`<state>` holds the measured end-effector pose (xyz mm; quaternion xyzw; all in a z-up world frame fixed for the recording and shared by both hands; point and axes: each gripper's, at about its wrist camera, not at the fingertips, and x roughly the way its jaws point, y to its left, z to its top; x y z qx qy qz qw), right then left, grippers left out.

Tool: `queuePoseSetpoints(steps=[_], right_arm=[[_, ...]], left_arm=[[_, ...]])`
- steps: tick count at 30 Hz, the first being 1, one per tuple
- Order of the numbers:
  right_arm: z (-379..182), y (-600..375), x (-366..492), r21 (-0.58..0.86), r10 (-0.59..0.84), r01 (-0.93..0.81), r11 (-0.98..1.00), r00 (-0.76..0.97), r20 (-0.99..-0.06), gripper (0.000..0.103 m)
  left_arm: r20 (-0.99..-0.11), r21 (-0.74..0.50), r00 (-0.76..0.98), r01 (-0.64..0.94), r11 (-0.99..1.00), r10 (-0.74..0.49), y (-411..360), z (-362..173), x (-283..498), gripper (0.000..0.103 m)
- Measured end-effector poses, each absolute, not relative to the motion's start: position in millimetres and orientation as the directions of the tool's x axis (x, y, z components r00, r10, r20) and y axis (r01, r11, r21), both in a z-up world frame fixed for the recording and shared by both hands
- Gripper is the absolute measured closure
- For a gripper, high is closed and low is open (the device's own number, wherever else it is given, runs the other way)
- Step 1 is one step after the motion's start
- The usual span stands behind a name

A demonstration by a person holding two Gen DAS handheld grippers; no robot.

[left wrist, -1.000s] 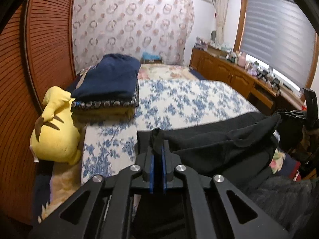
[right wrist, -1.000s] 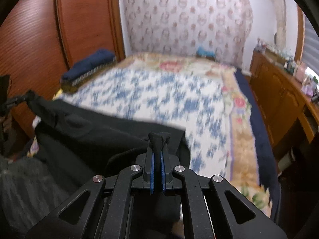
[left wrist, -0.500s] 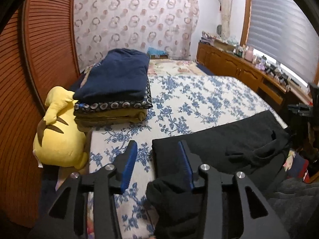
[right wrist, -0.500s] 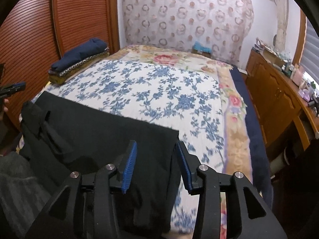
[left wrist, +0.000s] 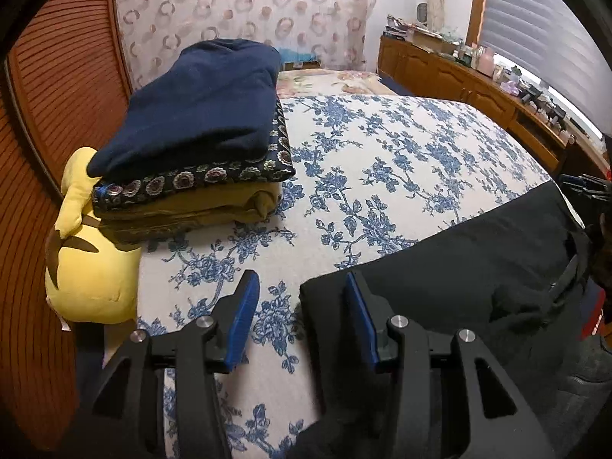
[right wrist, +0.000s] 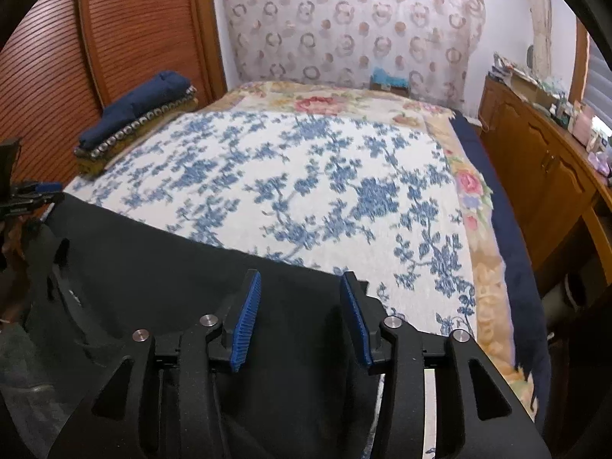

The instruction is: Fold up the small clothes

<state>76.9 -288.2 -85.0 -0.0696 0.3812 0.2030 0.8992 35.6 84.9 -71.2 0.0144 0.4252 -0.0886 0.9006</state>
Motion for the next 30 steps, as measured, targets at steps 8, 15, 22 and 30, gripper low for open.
queuePoseSetpoints(steps=[8, 15, 22, 30], right_arm=[[-105.8, -304.7, 90.5, 0.020, 0.256, -0.366, 0.930, 0.609, -0.751, 0.055], [-115.6, -308.6, 95.8, 0.079, 0.295, -0.370, 0.926, 0.575, -0.763, 0.055], [-118.8, -306.9, 99.5, 0.088, 0.301, -0.372, 0.924, 0.566, -0.767, 0.055], [-121.4, -298.2, 97.9, 0.056, 0.298, -0.405, 0.913, 0.564, -0.770, 0.055]], left_arm=[[-0.798, -0.057, 0.584, 0.172, 0.983, -0.148, 85.1, -85.5, 39.6, 0.058], [-0.799, -0.090, 0.577, 0.165, 0.982, -0.170, 88.7, -87.8, 38.5, 0.058], [-0.789, -0.128, 0.577, 0.180, 0.975, -0.210, 88.0, -86.2, 37.7, 0.058], [-0.782, -0.190, 0.554, 0.225, 0.956, -0.286, 78.6, -91.1, 37.1, 0.068]])
